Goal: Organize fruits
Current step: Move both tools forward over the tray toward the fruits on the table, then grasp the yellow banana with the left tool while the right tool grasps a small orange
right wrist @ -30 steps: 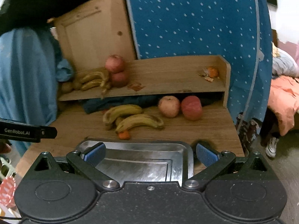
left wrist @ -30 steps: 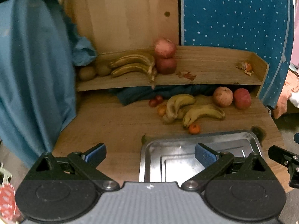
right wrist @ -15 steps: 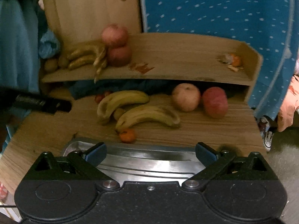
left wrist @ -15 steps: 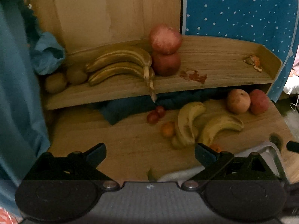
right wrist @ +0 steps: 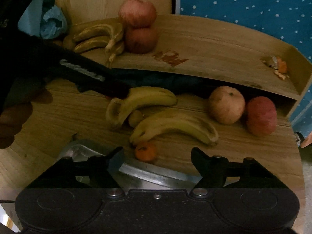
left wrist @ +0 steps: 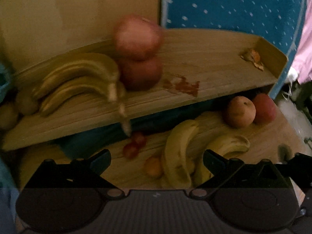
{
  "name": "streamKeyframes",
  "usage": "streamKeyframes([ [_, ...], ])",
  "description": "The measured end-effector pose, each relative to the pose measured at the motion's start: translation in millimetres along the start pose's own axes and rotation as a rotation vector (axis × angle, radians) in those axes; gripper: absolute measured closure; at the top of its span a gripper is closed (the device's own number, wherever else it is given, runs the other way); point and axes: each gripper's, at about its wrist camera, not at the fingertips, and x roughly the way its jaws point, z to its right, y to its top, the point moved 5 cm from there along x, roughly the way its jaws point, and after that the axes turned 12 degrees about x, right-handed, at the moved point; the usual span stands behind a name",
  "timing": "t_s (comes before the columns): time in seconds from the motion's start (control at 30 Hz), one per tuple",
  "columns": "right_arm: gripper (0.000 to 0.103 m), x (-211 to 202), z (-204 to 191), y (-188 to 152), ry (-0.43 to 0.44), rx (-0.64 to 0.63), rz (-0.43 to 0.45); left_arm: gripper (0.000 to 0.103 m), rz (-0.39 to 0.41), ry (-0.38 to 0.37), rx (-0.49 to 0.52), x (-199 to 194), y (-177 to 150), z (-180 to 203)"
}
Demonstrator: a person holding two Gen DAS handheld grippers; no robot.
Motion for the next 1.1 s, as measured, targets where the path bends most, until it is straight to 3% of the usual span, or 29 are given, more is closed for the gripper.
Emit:
streamKeyframes([
  [0.27,0.043,23,-3,0,0.022,0.013,-0.044,0.013,-0.03,-0.043,0.066,29,18,12],
  [0.57,0.056,35,-6,-1,0.037,0.037,-0.06,0.039,-0.093,-0.077,0.063,54,25,12],
  [0.83,0.057,40,-1,-2,0.047,0.066,-0.071,0.045,-0.15,-0.096,0.056,72,22,13],
  [0.9,0.057,40,-1,-1,0.046,0.064,-0.071,0.055,-0.157,-0.107,0.053,77,23,15],
  [0.97,0.058,41,-1,-1,0.045,0.062,-0.074,0.059,-0.163,-0.118,0.045,77,22,16],
  [1.1,0.072,41,-2,-1,0.057,0.06,-0.081,0.062,-0.172,-0.103,0.028,76,23,17],
])
